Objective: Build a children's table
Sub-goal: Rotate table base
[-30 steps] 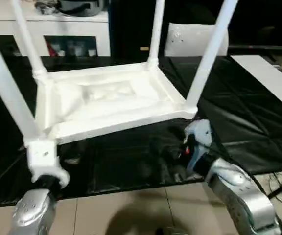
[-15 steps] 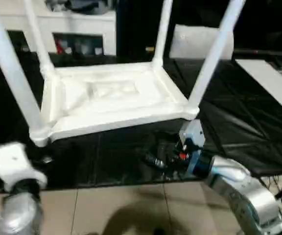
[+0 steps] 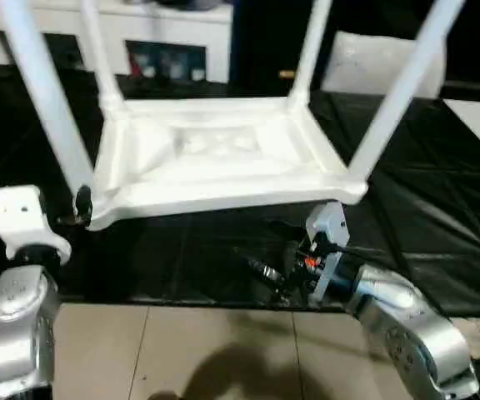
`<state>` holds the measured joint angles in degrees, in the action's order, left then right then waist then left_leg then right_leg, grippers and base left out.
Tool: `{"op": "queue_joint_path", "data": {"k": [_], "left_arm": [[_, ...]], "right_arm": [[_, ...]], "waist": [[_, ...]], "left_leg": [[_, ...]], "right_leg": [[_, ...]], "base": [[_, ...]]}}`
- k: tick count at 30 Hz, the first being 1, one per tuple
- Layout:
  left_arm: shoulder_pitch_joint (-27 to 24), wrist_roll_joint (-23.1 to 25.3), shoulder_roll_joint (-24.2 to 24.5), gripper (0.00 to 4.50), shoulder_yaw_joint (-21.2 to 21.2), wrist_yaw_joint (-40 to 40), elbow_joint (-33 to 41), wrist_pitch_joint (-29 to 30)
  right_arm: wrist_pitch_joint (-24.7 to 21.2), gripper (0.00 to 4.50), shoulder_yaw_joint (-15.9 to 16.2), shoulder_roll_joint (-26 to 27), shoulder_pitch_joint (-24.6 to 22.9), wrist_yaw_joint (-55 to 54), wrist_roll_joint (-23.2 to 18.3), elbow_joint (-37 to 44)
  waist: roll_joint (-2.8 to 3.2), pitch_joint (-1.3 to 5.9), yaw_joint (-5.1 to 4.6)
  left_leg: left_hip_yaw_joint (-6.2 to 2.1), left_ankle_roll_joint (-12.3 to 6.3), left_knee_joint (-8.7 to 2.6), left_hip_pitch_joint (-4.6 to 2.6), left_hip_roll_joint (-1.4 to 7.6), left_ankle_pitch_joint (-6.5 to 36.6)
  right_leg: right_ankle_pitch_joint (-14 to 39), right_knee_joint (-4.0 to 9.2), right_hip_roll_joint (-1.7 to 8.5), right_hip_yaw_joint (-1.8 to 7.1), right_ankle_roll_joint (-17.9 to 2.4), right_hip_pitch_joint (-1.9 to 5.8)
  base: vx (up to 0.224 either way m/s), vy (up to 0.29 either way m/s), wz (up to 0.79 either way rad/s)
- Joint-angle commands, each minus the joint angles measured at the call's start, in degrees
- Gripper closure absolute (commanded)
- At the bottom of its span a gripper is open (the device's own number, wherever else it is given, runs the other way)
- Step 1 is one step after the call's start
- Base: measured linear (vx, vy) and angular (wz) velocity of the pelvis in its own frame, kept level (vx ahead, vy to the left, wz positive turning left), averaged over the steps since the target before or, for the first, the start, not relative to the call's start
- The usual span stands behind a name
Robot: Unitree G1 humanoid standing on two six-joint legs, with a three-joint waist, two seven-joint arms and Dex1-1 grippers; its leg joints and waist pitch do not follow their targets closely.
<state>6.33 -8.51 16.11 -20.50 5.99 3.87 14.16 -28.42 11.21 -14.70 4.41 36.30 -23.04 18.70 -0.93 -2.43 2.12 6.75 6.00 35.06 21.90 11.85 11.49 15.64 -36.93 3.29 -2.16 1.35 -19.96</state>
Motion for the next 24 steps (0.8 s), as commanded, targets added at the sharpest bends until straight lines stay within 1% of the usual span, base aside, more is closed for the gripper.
{"op": "queue_joint_path", "data": {"k": [1,2,3,4,5,6,7,8,9,10,11,12,13,14,15,16,17,18,19,20,21,23,24], "left_arm": [[1.13,-1.38,0.68,0.01,-0.46,2.26,-2.50,-1.18],[1.13,-1.38,0.68,0.01,-0.46,2.26,-2.50,-1.18],[2.12,-1.54,1.29,0.01,0.06,3.60,-4.09,-1.99],[2.73,-1.56,1.68,0.01,0.45,4.43,-5.03,-2.53],[2.73,-1.56,1.68,0.01,0.45,4.43,-5.03,-2.53],[3.76,-1.66,2.10,0.01,0.81,5.23,-6.52,-2.66],[5.24,-1.39,2.72,0.01,1.13,5.75,-8.92,-3.27],[5.24,-1.39,2.72,0.01,1.13,5.75,-8.92,-3.27],[7.03,-1.20,3.33,0.01,1.44,6.45,-11.67,-3.94],[8.65,-1.41,3.82,0.01,1.72,7.51,-14.15,-4.48],[8.65,-1.41,3.82,0.01,1.72,7.51,-14.15,-4.48],[10.79,-1.71,4.54,0.01,2.42,9.45,-17.44,-5.29],[11.64,-1.80,4.81,0.01,2.76,10.33,-18.66,-5.55],[12.81,-1.84,5.12,0.01,3.24,11.35,-20.24,-5.75],[14.09,-1.86,5.41,0.01,3.60,12.24,-21.94,-6.01],[15.48,-1.70,5.72,0.01,4.02,12.95,-23.71,-5.84],[16.47,-1.56,5.94,0.01,4.23,13.44,-25.11,-5.87],[17.33,-1.66,6.12,0.01,4.52,14.37,-26.33,-5.41],[17.36,-1.66,6.13,0.01,4.53,14.40,-26.38,-5.39],[18.02,-1.94,6.42,0.01,5.10,16.18,-27.58,-4.78],[17.97,-2.61,6.59,0.01,5.63,18.34,-27.59,-4.09],[17.82,-3.56,6.82,0.01,6.35,21.29,-27.47,-3.15],[17.61,-4.32,6.98,0.01,6.89,23.52,-27.21,-2.45]], "right_arm": [[0.26,0.00,0.51,-0.59,0.05,-0.11,0.15,1.62],[0.26,0.00,0.51,-0.59,0.05,-0.11,0.15,1.62],[0.70,0.00,0.99,-0.64,0.13,0.22,0.51,1.56],[0.98,0.00,1.23,-0.64,0.23,0.43,0.68,1.45],[0.98,0.00,1.23,-0.64,0.23,0.43,0.68,1.45],[1.48,0.00,1.66,-0.85,0.39,0.71,1.15,1.25],[1.59,0.00,1.86,-0.87,0.60,1.01,1.32,1.01],[1.59,0.00,1.86,-0.87,0.60,1.01,1.32,1.01],[1.90,0.00,1.92,-0.73,0.90,1.02,1.60,0.63],[2.07,0.00,1.90,-0.58,1.21,0.89,1.76,0.26],[2.07,0.00,1.90,-0.58,1.21,0.89,1.76,0.26],[2.17,0.00,1.61,-0.21,1.77,0.12,2.08,-0.41],[2.22,0.00,1.46,-0.06,2.04,-0.25,2.23,-0.72],[2.14,0.00,1.18,0.17,2.42,-0.79,2.34,-1.15],[2.13,0.00,0.88,0.49,2.88,-1.51,2.57,-1.74],[2.17,0.00,0.70,0.78,3.45,-3.28,3.90,-2.64],[2.25,0.00,0.64,0.97,3.84,-4.52,4.89,-3.30],[2.23,0.00,0.68,0.99,4.10,-5.06,5.41,-3.72],[2.23,0.00,0.68,0.99,4.11,-5.08,5.43,-3.73],[2.43,0.00,0.76,0.98,4.23,-5.15,5.65,-4.00],[2.58,0.00,0.76,0.98,4.23,-5.26,5.81,-4.11],[2.75,0.00,0.75,0.98,4.21,-5.44,6.03,-4.24],[2.83,0.00,0.72,0.98,4.19,-5.63,6.21,-4.34]], "waist": [[1.18,2.73,0.08],[1.25,2.63,0.17],[1.16,2.53,0.15],[1.19,2.63,0.19],[1.15,2.57,0.17],[0.57,2.52,0.09],[0.85,2.59,0.30],[0.92,2.62,0.27],[0.65,2.63,0.31],[0.61,2.70,0.42],[0.72,2.63,0.47],[0.67,2.72,0.41],[0.50,2.63,0.44],[0.70,2.81,0.55],[0.66,2.82,0.58],[0.64,2.85,0.61],[0.70,2.93,0.63],[0.65,2.96,0.58],[0.64,2.96,0.63],[0.66,2.98,0.70],[0.65,2.99,0.68],[0.83,3.05,0.94],[0.80,3.02,1.04]], "left_leg": [[0.61,1.89,-4.88,-1.04,0.47,9.34],[0.70,1.63,-5.00,-1.10,0.51,9.52],[0.71,1.50,-5.07,-1.08,0.52,9.88],[0.75,1.41,-5.10,-1.09,0.54,10.10],[0.79,1.31,-5.21,-1.11,0.59,10.18],[0.89,1.12,-5.23,-1.06,0.60,10.14],[0.90,1.05,-5.23,-1.22,0.60,9.94],[0.92,0.99,-5.18,-1.21,0.61,9.69],[0.92,0.90,-5.23,-1.14,0.61,9.24],[0.90,0.86,-5.23,-1.18,0.62,8.82],[0.93,0.91,-5.26,-1.19,0.48,8.69],[0.85,1.01,-5.28,-1.18,0.66,8.48],[0.94,0.96,-5.31,-1.17,0.54,8.32],[0.99,1.38,-5.27,-1.37,0.49,8.43],[0.91,1.49,-5.32,-1.32,0.56,8.02],[0.93,1.69,-5.27,-1.28,0.64,7.13],[0.98,1.91,-5.17,-1.24,0.49,6.00],[1.06,1.96,-5.12,-1.23,0.37,5.69],[1.08,1.98,-5.10,-1.29,0.36,5.74],[1.09,1.93,-5.11,-1.26,0.44,5.57],[1.15,1.80,-5.06,-1.31,0.40,5.51],[1.18,1.76,-5.07,-1.45,0.54,5.26],[1.16,1.76,-5.10,-1.47,0.56,5.11]], "right_leg": [[-7.56,4.43,2.99,2.10,-9.27,1.73],[-5.95,4.61,3.05,2.14,-9.32,1.56],[-5.00,4.72,3.08,2.19,-9.32,1.50],[-4.12,4.71,3.13,2.24,-9.36,1.58],[-3.47,4.77,3.11,2.27,-9.41,1.49],[-3.09,4.90,3.07,2.29,-9.39,1.51],[-2.49,4.87,3.14,2.31,-9.49,1.42],[-2.75,4.77,3.10,2.35,-9.55,1.36],[-3.04,4.84,3.10,2.33,-9.50,1.45],[-3.89,4.67,3.08,2.31,-9.57,1.44],[-3.79,4.73,3.00,2.30,-9.47,1.34],[-4.67,4.55,3.11,2.27,-9.70,1.47],[-4.45,4.70,3.09,2.29,-9.64,1.36],[-3.99,4.55,3.14,2.30,-9.90,1.28],[-4.54,4.52,3.18,2.29,-9.99,1.33],[-6.30,4.34,3.19,2.29,-10.22,1.41],[-8.02,4.19,3.12,2.26,-10.27,1.45],[-8.63,4.19,3.07,2.24,-10.30,1.52],[-8.80,4.21,3.11,2.24,-10.33,1.52],[-9.21,4.18,3.23,2.26,-10.48,1.70],[-9.40,4.18,3.15,2.26,-10.48,1.61],[-10.35,4.07,3.19,2.28,-10.67,1.57],[-10.45,4.07,3.25,2.27,-10.82,1.58]], "base": [[0.000,0.000,0.00],[0.000,0.000,0.00],[0.000,0.000,0.00],[0.000,0.000,0.00],[0.000,0.000,0.00],[0.000,0.000,0.00],[0.000,0.000,0.00],[0.000,0.000,0.00],[0.000,0.000,0.00],[0.000,0.000,0.00],[0.000,0.000,0.00],[0.000,0.000,0.00],[0.000,0.000,0.00],[0.000,0.000,0.00],[0.000,0.000,0.00],[0.000,0.000,0.00],[0.000,0.000,0.00],[0.000,0.000,0.00],[0.000,0.000,0.00],[0.000,0.000,0.00],[0.000,0.000,0.00],[0.000,0.000,0.00],[0.000,0.000,0.00]]}}
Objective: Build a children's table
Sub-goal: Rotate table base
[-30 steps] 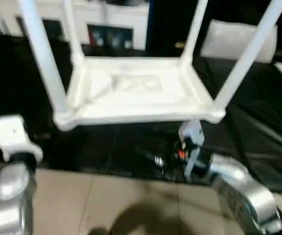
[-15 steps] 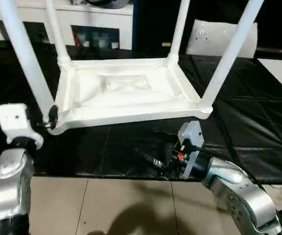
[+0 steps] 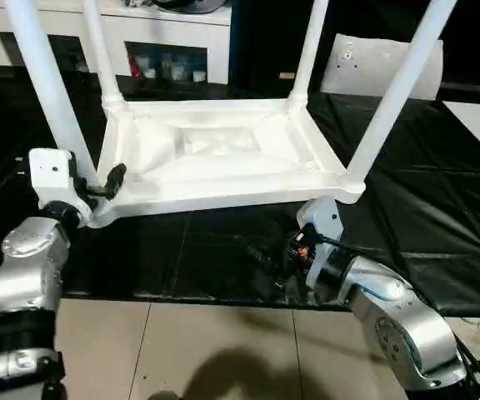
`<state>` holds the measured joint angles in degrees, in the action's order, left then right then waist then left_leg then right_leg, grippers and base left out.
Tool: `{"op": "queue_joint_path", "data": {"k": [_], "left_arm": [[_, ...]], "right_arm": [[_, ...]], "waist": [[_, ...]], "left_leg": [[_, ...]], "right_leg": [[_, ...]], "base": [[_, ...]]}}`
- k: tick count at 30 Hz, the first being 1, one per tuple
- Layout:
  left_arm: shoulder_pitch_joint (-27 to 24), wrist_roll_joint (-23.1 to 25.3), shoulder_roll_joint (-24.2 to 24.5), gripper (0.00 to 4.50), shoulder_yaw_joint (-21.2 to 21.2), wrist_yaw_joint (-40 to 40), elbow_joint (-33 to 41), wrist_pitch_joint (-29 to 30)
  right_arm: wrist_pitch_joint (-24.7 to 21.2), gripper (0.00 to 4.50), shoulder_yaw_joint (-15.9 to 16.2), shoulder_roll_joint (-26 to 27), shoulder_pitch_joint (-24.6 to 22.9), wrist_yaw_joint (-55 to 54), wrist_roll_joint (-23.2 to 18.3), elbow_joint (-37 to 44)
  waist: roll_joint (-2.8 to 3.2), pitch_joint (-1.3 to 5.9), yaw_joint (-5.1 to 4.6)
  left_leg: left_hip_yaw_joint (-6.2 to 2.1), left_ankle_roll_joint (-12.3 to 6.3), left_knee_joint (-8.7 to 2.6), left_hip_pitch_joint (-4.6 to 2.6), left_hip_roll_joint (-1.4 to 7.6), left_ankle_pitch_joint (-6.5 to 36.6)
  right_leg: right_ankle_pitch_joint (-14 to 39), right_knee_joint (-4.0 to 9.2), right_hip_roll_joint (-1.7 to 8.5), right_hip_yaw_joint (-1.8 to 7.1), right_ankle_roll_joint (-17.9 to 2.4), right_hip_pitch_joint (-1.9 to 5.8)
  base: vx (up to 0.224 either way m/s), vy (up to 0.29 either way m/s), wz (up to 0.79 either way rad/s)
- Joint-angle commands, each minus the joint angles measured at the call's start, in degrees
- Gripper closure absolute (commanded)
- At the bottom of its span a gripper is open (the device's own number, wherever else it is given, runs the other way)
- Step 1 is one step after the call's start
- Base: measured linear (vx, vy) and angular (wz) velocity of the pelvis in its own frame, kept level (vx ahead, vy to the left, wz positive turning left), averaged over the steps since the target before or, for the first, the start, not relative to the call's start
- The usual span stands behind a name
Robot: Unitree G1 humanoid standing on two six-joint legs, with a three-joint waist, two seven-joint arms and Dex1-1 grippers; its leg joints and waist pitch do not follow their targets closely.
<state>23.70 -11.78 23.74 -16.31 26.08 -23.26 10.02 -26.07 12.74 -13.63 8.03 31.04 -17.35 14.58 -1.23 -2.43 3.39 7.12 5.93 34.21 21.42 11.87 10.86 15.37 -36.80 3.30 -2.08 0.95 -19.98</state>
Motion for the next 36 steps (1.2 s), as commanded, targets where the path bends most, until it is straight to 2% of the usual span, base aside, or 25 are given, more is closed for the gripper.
{"op": "queue_joint_path", "data": {"k": [1,2,4,5,7,8,10,12,15,18,19,20,22,23,25,26,29,30,31,33,34,36], "left_arm": [[-1.01,-3.23,-0.10,0.01,4.01,8.91,1.79,2.96],[-1.12,-3.38,-0.04,0.01,4.12,9.28,1.94,3.05],[-4.65,-7.82,2.05,0.01,7.68,20.51,6.95,5.87],[-7.79,-12.04,4.41,0.01,10.97,29.17,11.90,10.01],[-9.31,-14.54,5.45,0.01,12.73,32.50,15.37,12.74],[-9.54,-15.52,5.45,0.01,13.24,33.39,16.63,13.88],[-9.59,-16.67,5.18,0.01,14.03,34.52,18.29,15.21],[-9.41,-16.90,4.65,0.01,14.89,34.54,19.32,15.76],[-7.65,-13.39,1.63,0.01,16.41,31.70,18.55,12.49],[-6.78,-13.77,0.57,0.01,17.19,30.36,19.64,13.16],[-6.78,-13.77,0.57,0.01,17.19,30.36,19.64,13.16],[-6.92,-14.62,0.48,0.01,17.59,30.70,21.06,14.04],[-7.69,-16.27,0.69,0.01,18.50,31.91,24.10,16.04],[-7.69,-16.27,0.69,0.01,18.50,31.91,24.10,16.04],[-8.56,-17.90,0.87,0.01,19.03,33.19,26.56,17.67],[-9.03,-18.88,0.81,0.01,19.32,33.77,28.08,18.68],[-10.07,-21.57,0.85,0.01,20.16,34.84,31.42,21.05],[-11.01,-24.07,0.10,0.01,21.44,34.71,34.95,23.39],[-11.50,-25.30,-0.58,0.01,22.32,34.35,36.94,24.55],[-11.62,-25.47,-2.04,0.01,23.61,33.46,38.19,24.63],[-11.49,-25.27,-3.04,0.01,24.26,32.83,38.52,24.60],[-10.99,-25.05,-4.60,0.01,25.24,32.02,38.62,24.70]], "right_arm": [[0.42,0.00,-1.14,-0.14,0.54,-1.47,1.37,-0.89],[0.42,0.00,-1.17,-0.14,0.55,-1.57,1.43,-0.95],[0.17,0.00,-2.06,-0.33,0.91,-4.60,3.39,-3.04],[0.09,0.00,-2.76,-0.40,1.57,-7.39,5.48,-5.35],[0.02,0.00,-3.25,-0.44,2.18,-9.24,6.79,-7.21],[0.16,0.00,-3.52,-0.38,2.51,-10.04,7.43,-8.25],[0.63,0.00,-3.80,-0.46,3.00,-11.39,8.72,-10.09],[0.89,0.00,-4.06,-0.65,3.34,-12.93,9.92,-11.80],[0.82,0.00,-5.61,-0.53,4.01,-17.34,12.01,-15.71],[1.09,0.00,-6.65,-0.71,4.65,-20.51,14.06,-18.51],[1.09,0.00,-6.65,-0.71,4.65,-20.51,14.06,-18.51],[0.88,0.00,-7.29,-0.66,4.88,-21.86,14.58,-19.13],[1.18,0.00,-7.96,-0.50,5.37,-22.91,15.00,-20.12],[1.18,0.00,-7.96,-0.50,5.37,-22.91,15.00,-20.12],[2.36,0.00,-7.82,-0.29,6.10,-22.75,15.20,-21.62],[3.41,0.00,-7.67,0.02,7.00,-22.79,15.42,-23.32],[5.63,0.00,-7.41,1.03,9.26,-22.89,15.89,-27.39],[7.23,0.00,-7.04,2.49,11.92,-22.92,16.00,-32.25],[8.03,0.00,-6.75,3.36,13.52,-22.87,16.12,-35.20],[8.91,0.00,-6.07,4.47,15.36,-22.78,16.48,-38.44],[9.44,0.00,-5.59,5.11,16.33,-22.59,16.68,-40.09],[10.11,0.00,-5.07,6.12,17.59,-22.28,16.77,-41.93]], "waist": [[1.42,2.99,0.07],[1.38,2.96,0.14],[1.33,2.96,0.42],[1.54,2.89,0.59],[1.45,2.75,0.69],[1.20,2.67,0.93],[1.10,2.72,0.93],[0.97,2.64,0.64],[0.64,2.50,0.15],[0.52,2.82,-0.20],[0.65,2.84,-0.28],[0.47,2.96,-0.45],[0.79,2.99,-0.57],[0.52,3.02,-0.72],[0.45,3.11,-0.77],[0.80,3.22,-0.88],[0.69,3.30,-1.18],[0.74,3.25,-1.18],[0.19,3.18,-1.68],[0.30,2.99,-2.21],[-0.07,2.97,-2.49],[0.00,2.92,-2.82]], "left_leg": [[0.80,2.10,-4.35,-1.20,0.65,5.96],[0.92,2.36,-4.42,-1.27,0.75,6.65],[0.93,2.94,-4.69,-1.19,0.77,6.54],[1.13,3.70,-4.78,-1.51,0.85,7.55],[1.37,4.25,-4.91,-1.59,0.79,8.87],[1.71,3.83,-4.87,-1.58,0.74,9.80],[1.77,3.32,-4.88,-1.09,0.68,8.55],[1.74,3.55,-4.91,-1.01,0.67,8.12],[1.95,3.17,-4.79,-1.07,0.44,8.40],[1.90,2.79,-4.48,-0.83,0.36,5.16],[1.89,2.73,-4.42,-0.89,0.33,4.79],[1.90,2.35,-4.27,-0.78,0.22,3.25],[1.93,2.43,-4.21,-0.97,0.27,3.67],[1.99,2.21,-4.15,-0.85,0.20,3.42],[2.06,1.92,-4.07,-0.79,0.18,3.21],[2.19,1.95,-3.92,-0.85,0.20,2.85],[2.37,1.91,-3.76,-0.73,0.06,2.47],[2.46,1.58,-3.70,-0.79,0.05,2.04],[2.48,1.55,-3.78,-0.41,-0.08,2.65],[2.51,1.70,-3.84,-0.59,0.17,4.80],[2.55,1.52,-3.81,-0.45,0.18,5.10],[2.57,1.39,-3.75,-0.42,0.15,5.16]], "right_leg": [[-9.78,3.91,3.28,2.17,-10.64,1.37],[-9.38,3.90,3.14,2.15,-10.91,1.26],[-8.44,3.78,3.29,2.10,-11.07,1.24],[-6.91,3.83,3.20,2.12,-11.11,0.78],[-5.40,3.89,2.94,2.12,-11.22,0.58],[-4.57,4.00,2.96,2.25,-11.05,0.69],[-4.73,4.00,3.17,2.34,-10.34,1.15],[-4.72,4.12,3.14,2.40,-9.81,1.21],[-2.71,4.55,3.04,2.67,-9.45,1.40],[-6.70,4.17,2.88,2.65,-9.33,1.74],[-7.55,4.08,2.82,2.64,-9.32,1.68],[-10.42,3.82,2.59,2.63,-9.05,1.91],[-10.89,3.77,2.50,2.62,-9.23,1.71],[-11.72,3.70,2.35,2.67,-9.26,1.83],[-12.25,3.56,2.31,2.74,-9.25,1.86],[-13.27,3.41,2.23,2.79,-9.45,1.65],[-14.79,3.24,2.00,2.88,-10.21,1.64],[-15.75,3.28,1.88,2.94,-10.26,1.59],[-15.37,3.11,1.97,2.86,-10.72,1.72],[-11.59,3.44,2.09,2.86,-11.16,1.52],[-10.21,3.48,2.11,2.94,-11.27,1.68],[-8.81,3.62,2.11,3.01,-11.03,1.66]], "base": [[0.000,0.000,0.00],[0.000,0.000,0.00],[0.000,0.000,0.00],[0.000,0.000,0.00],[0.000,0.000,0.00],[0.000,0.000,0.00],[0.000,0.000,0.00],[0.000,0.000,0.00],[0.000,0.000,0.00],[0.000,0.000,0.00],[0.000,0.000,0.00],[0.000,0.000,0.00],[0.000,0.000,0.00],[0.000,0.000,0.00],[0.000,0.000,0.00],[0.000,0.000,0.00],[0.000,0.000,0.00],[0.000,0.000,0.00],[0.000,0.000,0.00],[0.000,0.000,0.00],[0.000,0.000,0.00],[0.000,0.000,0.00]]}}
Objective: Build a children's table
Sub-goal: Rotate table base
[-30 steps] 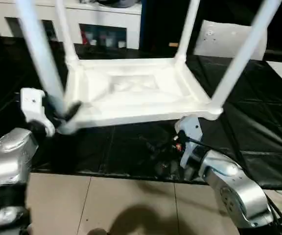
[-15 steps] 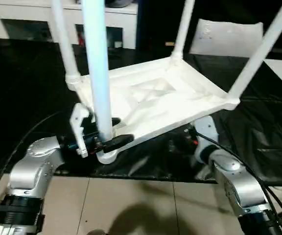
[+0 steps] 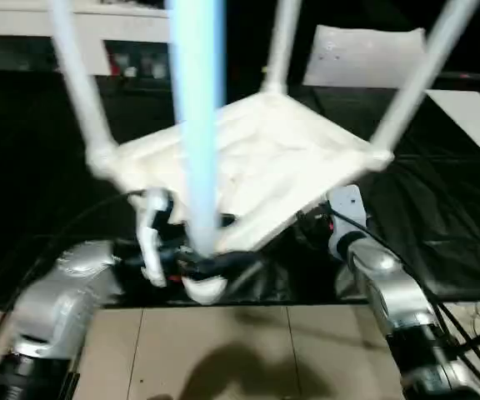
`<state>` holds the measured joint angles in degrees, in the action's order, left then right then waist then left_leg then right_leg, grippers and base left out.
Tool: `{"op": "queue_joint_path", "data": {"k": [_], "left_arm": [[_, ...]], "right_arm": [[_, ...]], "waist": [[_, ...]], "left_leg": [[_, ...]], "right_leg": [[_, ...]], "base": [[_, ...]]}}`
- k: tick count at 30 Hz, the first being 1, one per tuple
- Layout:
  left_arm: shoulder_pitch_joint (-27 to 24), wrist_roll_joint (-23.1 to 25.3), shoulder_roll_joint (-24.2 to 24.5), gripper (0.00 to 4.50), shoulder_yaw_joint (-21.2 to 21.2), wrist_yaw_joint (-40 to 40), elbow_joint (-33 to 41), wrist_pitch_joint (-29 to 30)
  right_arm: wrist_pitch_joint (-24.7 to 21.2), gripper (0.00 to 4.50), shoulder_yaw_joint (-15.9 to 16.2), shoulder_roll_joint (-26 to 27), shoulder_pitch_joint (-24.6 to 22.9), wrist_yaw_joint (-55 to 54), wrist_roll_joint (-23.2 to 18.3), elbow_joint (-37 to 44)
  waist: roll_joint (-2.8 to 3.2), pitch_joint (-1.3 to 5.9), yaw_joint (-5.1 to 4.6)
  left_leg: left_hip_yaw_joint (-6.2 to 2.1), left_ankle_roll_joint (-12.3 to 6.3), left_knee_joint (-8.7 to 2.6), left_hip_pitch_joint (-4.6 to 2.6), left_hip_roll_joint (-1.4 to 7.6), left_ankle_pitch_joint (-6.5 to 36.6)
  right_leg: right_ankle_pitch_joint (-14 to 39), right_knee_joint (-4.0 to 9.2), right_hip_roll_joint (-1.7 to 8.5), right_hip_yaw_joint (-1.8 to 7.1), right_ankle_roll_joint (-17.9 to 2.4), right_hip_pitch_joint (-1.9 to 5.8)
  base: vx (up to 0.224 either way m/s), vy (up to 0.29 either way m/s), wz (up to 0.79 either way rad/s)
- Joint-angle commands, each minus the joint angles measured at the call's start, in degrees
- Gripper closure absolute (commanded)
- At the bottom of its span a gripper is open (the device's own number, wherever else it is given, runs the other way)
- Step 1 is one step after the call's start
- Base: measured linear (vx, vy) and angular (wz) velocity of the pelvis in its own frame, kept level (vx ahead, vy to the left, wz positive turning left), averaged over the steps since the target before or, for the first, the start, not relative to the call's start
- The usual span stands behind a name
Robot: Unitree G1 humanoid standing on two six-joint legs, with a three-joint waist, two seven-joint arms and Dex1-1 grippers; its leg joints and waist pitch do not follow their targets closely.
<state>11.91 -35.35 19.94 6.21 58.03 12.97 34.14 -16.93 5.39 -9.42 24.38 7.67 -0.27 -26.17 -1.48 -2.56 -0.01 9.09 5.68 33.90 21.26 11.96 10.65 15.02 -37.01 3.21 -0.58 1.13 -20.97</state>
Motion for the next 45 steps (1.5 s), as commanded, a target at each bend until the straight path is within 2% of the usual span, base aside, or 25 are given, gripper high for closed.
{"op": "queue_joint_path", "data": {"k": [1,2,4,5,10,16,21,22,23,24,27,28,29,31,32,33,35,37,38,39,40,41,42,44,45], "left_arm": [[1.05,-1.66,-1.19,0.01,3.06,0.00,2.46,0.92],[1.66,-2.09,-1.68,0.01,3.58,-0.02,2.47,1.55],[3.21,-0.24,-2.92,0.01,3.91,-1.46,1.10,0.12],[3.57,0.22,-3.28,0.01,3.95,-1.84,0.69,-0.24],[8.45,6.12,-7.20,0.01,4.07,-5.81,-6.66,-6.74],[11.61,7.30,-9.17,0.01,3.89,-6.75,-10.86,-10.15],[16.73,10.91,-12.78,0.01,1.34,-10.70,-19.38,-17.85],[19.08,13.15,-13.51,0.01,0.94,-12.63,-23.74,-21.71],[19.53,13.63,-13.59,0.01,0.95,-13.06,-24.54,-22.34],[21.03,15.23,-13.88,0.01,0.98,-14.45,-27.33,-24.48],[24.05,18.21,-14.17,0.01,0.85,-17.54,-33.20,-27.99],[26.16,20.13,-14.23,0.01,0.57,-19.80,-37.51,-30.19],[26.19,20.16,-14.23,0.01,0.56,-19.83,-37.58,-30.23],[28.72,23.12,-13.65,0.01,0.59,-22.79,-42.83,-33.51],[29.53,24.29,-13.46,0.01,0.64,-23.96,-44.42,-34.66],[30.17,24.60,-13.68,0.01,0.28,-24.17,-45.64,-36.04],[30.42,23.72,-14.30,0.01,-0.60,-23.71,-45.84,-36.63],[29.48,22.90,-14.64,0.01,-0.71,-22.52,-44.41,-36.82],[28.93,22.59,-14.77,0.01,-0.70,-21.92,-43.76,-37.05],[27.48,21.52,-14.82,0.01,-0.77,-20.84,-41.89,-36.30],[25.16,19.92,-14.58,0.01,-0.80,-19.38,-38.99,-34.82],[23.64,18.98,-14.35,0.01,-0.84,-18.76,-37.05,-33.74],[23.35,18.80,-14.31,0.01,-0.85,-18.64,-36.68,-33.53],[19.06,16.79,-13.53,0.01,-1.25,-18.41,-31.89,-31.65],[17.85,16.29,-13.33,0.01,-1.43,-18.57,-30.49,-31.10]], "right_arm": [[1.30,0.00,2.37,2.32,1.75,1.23,-0.31,-1.96],[2.11,0.00,2.40,3.19,2.76,1.56,-0.33,-3.62],[3.71,0.00,2.37,4.38,4.32,1.95,-0.16,-6.36],[4.13,0.00,2.41,4.59,4.67,2.06,-0.06,-7.00],[9.18,0.00,3.11,6.12,6.43,6.68,-0.24,-10.57],[12.26,0.00,3.80,6.03,5.43,10.87,-0.61,-11.22],[14.96,0.00,0.47,5.02,4.89,7.17,-0.21,-13.12],[15.77,0.00,-1.74,4.12,4.23,5.79,-0.84,-12.86],[15.84,0.00,-2.04,3.90,4.03,5.67,-0.95,-12.68],[16.14,0.00,-2.97,3.18,3.35,5.44,-1.28,-12.08],[16.55,0.00,-3.93,2.05,1.71,5.79,-1.82,-10.10],[16.81,0.00,-4.28,1.32,0.57,5.91,-1.95,-8.76],[16.82,0.00,-4.29,1.31,0.55,5.92,-1.96,-8.75],[16.72,0.00,-4.85,0.46,-1.28,6.21,-2.26,-6.38],[16.70,0.00,-5.04,0.14,-2.07,6.34,-2.26,-5.33],[16.54,0.00,-5.30,-0.11,-3.12,6.50,-2.25,-3.84],[16.09,0.00,-5.65,-0.51,-4.93,6.70,-2.38,-1.09],[15.41,0.00,-5.71,-0.85,-6.63,6.88,-2.76,1.99],[14.95,0.00,-5.67,-1.00,-7.43,6.96,-2.99,3.59],[14.34,0.00,-5.73,-1.00,-8.39,7.14,-3.47,5.85],[13.22,0.00,-5.73,-0.90,-9.69,7.50,-4.21,9.13],[12.53,0.00,-5.67,-0.85,-10.39,7.76,-4.63,11.02],[12.39,0.00,-5.66,-0.84,-10.52,7.80,-4.71,11.39],[10.39,0.00,-5.68,-0.50,-12.59,8.32,-5.98,17.10],[9.99,0.00,-5.71,-0.39,-13.13,8.39,-6.29,18.58]], "waist": [[0.14,3.05,0.45],[-0.56,3.09,0.27],[-0.09,3.05,0.14],[-0.34,3.12,0.03],[-0.05,3.11,0.13],[0.06,3.48,0.38],[-0.13,3.45,0.91],[-0.32,3.46,0.98],[-0.38,3.38,1.06],[-0.21,3.45,1.15],[-0.37,3.32,1.55],[-0.43,3.42,1.70],[-0.31,3.36,1.69],[-0.44,3.40,2.07],[-0.04,3.33,2.03],[-0.26,3.35,2.02],[-0.44,3.33,2.16],[-0.14,3.39,2.37],[-0.29,3.38,2.33],[0.04,3.40,2.34],[-0.20,3.34,2.33],[0.07,3.32,2.35],[0.03,3.30,2.37],[0.51,3.10,2.30],[0.35,3.00,2.35]], "left_leg": [[0.68,1.36,-3.34,-0.26,0.04,5.25],[0.81,0.93,-3.31,-0.25,0.05,5.08],[0.68,0.75,-3.37,-0.24,0.06,5.19],[0.72,0.70,-3.34,-0.27,0.15,5.24],[0.78,-0.29,-3.12,-0.35,0.17,4.33],[0.74,-1.74,-2.91,-0.37,0.22,2.80],[0.80,-1.87,-2.94,-0.61,0.31,3.97],[0.74,-1.99,-3.01,-0.39,0.31,3.95],[0.72,-2.04,-3.03,-0.30,0.24,3.80],[0.76,-2.04,-3.00,-0.61,0.27,4.63],[0.71,-1.91,-3.14,-0.53,0.32,5.77],[0.70,-1.66,-3.09,-0.55,0.34,5.75],[0.66,-1.76,-3.12,-0.44,0.22,5.49],[0.69,-1.69,-3.12,-0.62,0.26,5.85],[0.60,-1.67,-3.19,-0.52,0.19,6.07],[0.68,-1.61,-3.13,-0.62,0.25,6.52],[0.65,-1.79,-3.17,-0.47,0.23,6.25],[0.59,-2.07,-3.19,-0.56,0.38,5.97],[0.59,-2.39,-3.20,-0.48,0.37,5.92],[0.51,-2.48,-3.23,-0.45,0.42,5.71],[0.59,-2.77,-3.19,-0.44,0.45,5.94],[0.57,-2.80,-3.25,-0.46,0.44,6.13],[0.56,-3.01,-3.30,-0.50,0.60,6.51],[0.52,-2.47,-3.58,-0.70,0.79,8.46],[0.50,-2.44,-3.65,-0.60,0.93,8.96]], "right_leg": [[-8.45,3.88,2.21,1.60,-11.10,2.62],[-8.42,3.95,2.17,1.64,-11.03,2.62],[-7.41,3.90,2.26,1.59,-11.19,2.57],[-7.26,3.89,2.24,1.56,-11.28,2.54],[-9.67,3.88,2.23,1.60,-11.92,2.50],[-13.94,3.58,2.32,1.56,-13.31,2.74],[-12.08,3.81,2.46,1.57,-14.01,2.69],[-11.61,3.77,2.56,1.53,-13.90,2.88],[-11.20,3.96,2.55,1.57,-13.51,2.94],[-10.13,4.05,2.56,1.57,-13.38,2.66],[-7.97,4.30,2.70,1.58,-12.57,2.74],[-7.76,4.21,2.75,1.57,-12.59,2.75],[-7.80,4.39,2.63,1.58,-12.33,2.78],[-7.83,4.42,2.67,1.62,-11.96,2.70],[-7.19,4.49,2.70,1.57,-11.74,2.65],[-6.91,4.59,2.76,1.62,-11.76,2.59],[-7.13,4.57,2.78,1.67,-12.05,2.72],[-8.21,4.41,2.83,1.59,-12.86,2.57],[-8.76,4.40,2.81,1.60,-13.11,2.65],[-9.26,4.25,2.87,1.59,-13.27,2.65],[-9.67,4.33,2.83,1.60,-13.48,2.59],[-9.60,4.25,2.82,1.59,-13.68,2.58],[-9.46,4.30,2.86,1.60,-13.82,2.55],[-6.84,4.49,2.74,1.55,-13.70,2.23],[-6.17,4.63,2.89,1.60,-13.53,2.19]], "base": [[0.000,0.000,0.00],[0.000,0.000,0.00],[0.000,0.000,0.00],[0.000,0.000,0.00],[0.000,0.000,0.00],[0.000,0.000,0.00],[0.000,0.000,0.00],[0.000,0.000,0.00],[0.000,0.000,0.00],[0.000,0.000,0.00],[0.000,0.000,0.00],[0.000,0.000,0.00],[0.000,0.000,0.00],[0.000,0.000,0.00],[0.000,0.000,0.00],[0.000,0.000,0.00],[0.000,0.000,0.00],[0.000,0.000,0.00],[0.000,0.000,0.00],[0.000,0.000,0.00],[0.000,0.000,0.00],[0.000,0.000,0.00],[0.000,0.000,0.00],[0.000,0.000,0.00],[0.000,0.000,0.00]]}}
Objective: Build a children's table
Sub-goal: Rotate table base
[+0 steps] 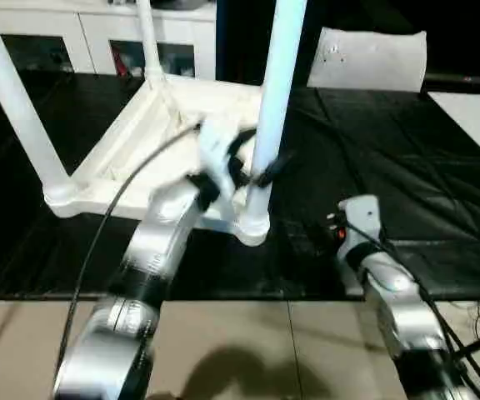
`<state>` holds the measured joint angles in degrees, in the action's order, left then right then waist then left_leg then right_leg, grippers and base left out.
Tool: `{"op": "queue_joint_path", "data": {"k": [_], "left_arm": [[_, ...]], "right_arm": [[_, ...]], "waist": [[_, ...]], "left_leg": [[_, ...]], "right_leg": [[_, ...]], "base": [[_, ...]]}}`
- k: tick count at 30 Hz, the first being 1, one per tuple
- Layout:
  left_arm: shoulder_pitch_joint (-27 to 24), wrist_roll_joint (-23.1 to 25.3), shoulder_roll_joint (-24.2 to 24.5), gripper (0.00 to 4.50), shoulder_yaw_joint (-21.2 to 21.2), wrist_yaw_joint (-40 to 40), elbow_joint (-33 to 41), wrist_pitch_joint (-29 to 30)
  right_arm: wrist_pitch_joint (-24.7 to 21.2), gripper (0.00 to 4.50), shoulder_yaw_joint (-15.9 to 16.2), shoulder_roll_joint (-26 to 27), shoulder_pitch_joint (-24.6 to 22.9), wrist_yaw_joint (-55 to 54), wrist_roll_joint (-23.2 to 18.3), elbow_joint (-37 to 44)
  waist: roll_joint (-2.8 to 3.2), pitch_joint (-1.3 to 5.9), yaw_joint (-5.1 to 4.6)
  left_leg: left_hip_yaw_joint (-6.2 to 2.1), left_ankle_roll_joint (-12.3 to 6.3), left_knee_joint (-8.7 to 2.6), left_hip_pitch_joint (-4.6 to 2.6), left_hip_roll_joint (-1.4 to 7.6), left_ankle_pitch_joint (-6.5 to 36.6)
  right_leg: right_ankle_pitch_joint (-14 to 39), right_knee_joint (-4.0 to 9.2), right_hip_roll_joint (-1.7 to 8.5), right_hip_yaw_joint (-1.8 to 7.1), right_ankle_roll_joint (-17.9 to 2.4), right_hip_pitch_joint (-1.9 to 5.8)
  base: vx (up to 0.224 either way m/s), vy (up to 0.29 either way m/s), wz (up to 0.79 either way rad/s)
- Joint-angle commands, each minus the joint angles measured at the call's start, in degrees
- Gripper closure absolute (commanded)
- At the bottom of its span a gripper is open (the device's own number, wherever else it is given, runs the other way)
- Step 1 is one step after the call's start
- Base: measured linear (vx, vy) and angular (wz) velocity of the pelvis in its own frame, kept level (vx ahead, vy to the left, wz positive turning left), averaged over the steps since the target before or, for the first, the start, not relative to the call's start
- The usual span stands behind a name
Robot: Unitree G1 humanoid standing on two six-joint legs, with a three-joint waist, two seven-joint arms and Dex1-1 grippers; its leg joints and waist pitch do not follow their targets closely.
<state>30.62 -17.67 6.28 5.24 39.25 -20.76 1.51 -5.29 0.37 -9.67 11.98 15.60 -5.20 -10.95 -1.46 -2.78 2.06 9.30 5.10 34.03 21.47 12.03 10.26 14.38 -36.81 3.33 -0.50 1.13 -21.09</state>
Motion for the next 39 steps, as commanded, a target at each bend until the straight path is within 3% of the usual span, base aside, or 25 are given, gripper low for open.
{"op": "queue_joint_path", "data": {"k": [1,2,7,9,10,14,17,20,21,23,24,25,27,28,30,32,35,37,39], "left_arm": [[-3.80,-2.26,0.91,0.01,-0.95,-0.35,6.74,2.69],[-7.71,-2.80,2.05,0.01,-1.58,-1.71,11.48,5.01],[-13.59,-3.38,3.77,0.01,-2.99,-3.97,19.07,9.87],[-19.68,-2.53,5.52,0.01,-5.20,-7.98,25.63,14.29],[-20.93,-2.22,5.84,0.01,-5.67,-9.39,27.05,15.59],[-23.42,4.35,4.60,0.01,-8.02,-19.11,28.44,15.38],[-25.23,6.35,3.58,0.01,-8.75,-22.51,30.15,14.46],[-27.99,7.71,2.92,0.01,-9.53,-27.29,33.21,16.63],[-27.99,7.71,2.92,0.01,-9.53,-27.29,33.21,16.63],[-28.77,7.69,2.16,0.01,-10.42,-29.18,34.06,17.99],[-28.91,7.44,2.03,0.01,-10.79,-29.33,34.20,18.35],[-29.09,7.37,1.96,0.01,-11.11,-29.33,34.42,18.54],[-29.37,7.70,1.96,0.01,-11.24,-29.34,34.90,18.51],[-29.56,7.96,2.18,0.01,-11.26,-29.71,35.35,18.66],[-29.67,7.79,2.40,0.01,-11.30,-30.22,35.73,18.89],[-29.53,7.48,2.55,0.01,-11.54,-30.63,36.04,19.49],[-29.37,7.50,2.58,0.01,-11.46,-30.39,36.56,20.20],[-29.25,7.66,2.67,0.01,-11.15,-30.06,36.79,20.41],[-29.18,7.69,2.59,0.01,-10.96,-30.04,36.96,20.52]], "right_arm": [[-2.56,0.00,-0.66,0.05,-2.00,0.93,-2.57,6.85],[-5.29,0.00,-0.55,0.43,-3.82,2.01,-5.66,11.65],[-6.93,0.00,-0.21,0.44,-6.42,0.86,-5.14,17.18],[-13.25,0.00,-0.54,1.39,-9.23,-1.93,-5.80,23.17],[-15.46,0.00,-0.56,1.51,-9.96,-2.51,-6.10,24.85],[-20.28,0.00,1.72,0.82,-13.19,-2.76,-5.98,30.48],[-22.28,0.00,1.56,1.71,-14.68,-4.39,-5.81,32.43],[-21.26,0.00,0.19,2.73,-16.47,-5.41,-6.53,33.46],[-21.26,0.00,0.19,2.73,-16.47,-5.41,-6.53,33.46],[-21.80,0.00,0.42,2.53,-16.88,-5.37,-6.08,33.42],[-21.79,0.00,0.33,2.67,-16.81,-5.63,-6.04,33.18],[-21.70,0.00,0.31,2.77,-16.74,-5.75,-6.00,33.00],[-21.68,0.00,0.35,2.75,-16.70,-5.60,-5.98,33.01],[-21.47,0.00,0.41,2.74,-16.63,-5.40,-6.12,32.86],[-21.33,0.00,0.63,2.51,-16.54,-5.08,-6.25,32.61],[-20.31,0.00,1.55,1.82,-16.58,-3.95,-6.05,32.41],[-19.93,0.00,2.53,1.30,-16.74,-3.44,-5.37,32.42],[-19.90,0.00,2.83,1.27,-16.80,-3.24,-5.30,32.43],[-20.02,0.00,2.91,1.23,-16.85,-2.95,-5.50,32.47]], "waist": [[0.40,3.20,0.19],[0.50,3.24,0.08],[0.72,2.84,-0.23],[0.14,2.66,-0.29],[0.35,2.50,-0.38],[0.35,2.39,-0.35],[0.24,2.53,-0.43],[-0.11,2.64,-0.37],[0.00,2.61,-0.32],[-0.07,2.33,-0.56],[-0.11,2.26,-0.60],[0.01,2.10,-0.62],[0.15,2.01,-0.62],[-0.19,2.02,-0.58],[0.04,2.30,-0.43],[0.30,3.31,-0.31],[0.39,3.72,-0.32],[0.36,3.72,-0.30],[0.44,3.59,-0.23]], "left_leg": [[0.32,-1.50,-3.88,-0.91,0.89,10.21],[0.30,-1.45,-3.95,-0.79,0.99,10.24],[0.29,0.31,-4.40,-0.98,1.10,12.64],[0.28,0.89,-4.58,-0.74,0.99,12.66],[0.34,1.01,-4.64,-0.86,0.87,13.48],[0.18,2.19,-4.75,-0.91,0.74,15.08],[0.04,2.42,-4.80,-0.70,0.81,14.15],[0.10,2.21,-4.59,-0.66,0.69,13.33],[0.08,2.34,-4.67,-0.88,0.73,14.98],[0.09,2.19,-4.85,-1.42,0.66,21.87],[0.12,1.96,-4.89,-1.60,0.57,23.35],[0.23,1.31,-4.96,-2.19,0.38,26.28],[0.35,0.11,-5.10,-2.83,0.19,27.80],[0.43,-0.60,-5.25,-2.68,0.08,26.58],[0.49,-1.34,-5.48,-2.96,0.30,24.24],[0.54,-3.02,-5.26,-2.56,0.10,17.06],[0.52,-5.21,-4.62,-2.04,-0.44,10.48],[0.57,-6.00,-4.39,-2.14,-0.58,9.30],[0.61,-6.35,-4.32,-1.95,-0.66,9.18]], "right_leg": [[-4.31,4.42,2.63,1.50,-13.14,2.31],[-4.27,4.43,2.60,1.50,-12.60,2.35],[0.21,4.90,2.39,1.50,-10.91,1.62],[1.83,4.93,2.19,1.58,-9.34,1.71],[3.39,5.21,2.09,1.61,-8.37,1.32],[7.18,5.80,2.10,1.74,-5.63,0.96],[6.06,5.77,2.22,1.77,-4.89,1.01],[3.52,5.59,2.12,1.74,-4.58,1.05],[5.20,5.61,2.11,1.66,-4.42,1.15],[14.57,6.42,1.85,1.50,-3.69,1.26],[17.11,6.74,1.74,1.42,-3.60,1.33],[21.77,7.37,1.43,1.18,-3.50,1.37],[24.66,8.19,1.23,0.96,-3.97,1.86],[24.00,8.36,1.29,0.95,-4.29,2.47],[19.84,8.19,1.31,1.02,-5.22,2.95],[7.88,7.16,1.05,0.85,-6.75,4.50],[-3.85,5.98,0.54,0.68,-7.91,5.60],[-6.97,5.69,0.37,0.63,-8.46,5.85],[-6.86,5.76,0.48,0.63,-8.87,6.26]], "base": [[0.000,0.000,0.00],[0.000,0.000,0.00],[0.000,0.000,0.00],[0.000,0.000,0.00],[0.000,0.000,0.00],[0.000,0.000,0.00],[0.000,0.000,0.00],[0.000,0.000,0.00],[0.000,0.000,0.00],[0.000,0.000,0.00],[0.000,0.000,0.00],[0.000,0.000,0.00],[0.000,0.000,0.00],[0.000,0.000,0.00],[0.029,0.004,0.01],[0.059,0.010,0.02],[0.063,0.015,0.02],[0.061,0.014,0.02],[0.000,0.000,0.00]]}}
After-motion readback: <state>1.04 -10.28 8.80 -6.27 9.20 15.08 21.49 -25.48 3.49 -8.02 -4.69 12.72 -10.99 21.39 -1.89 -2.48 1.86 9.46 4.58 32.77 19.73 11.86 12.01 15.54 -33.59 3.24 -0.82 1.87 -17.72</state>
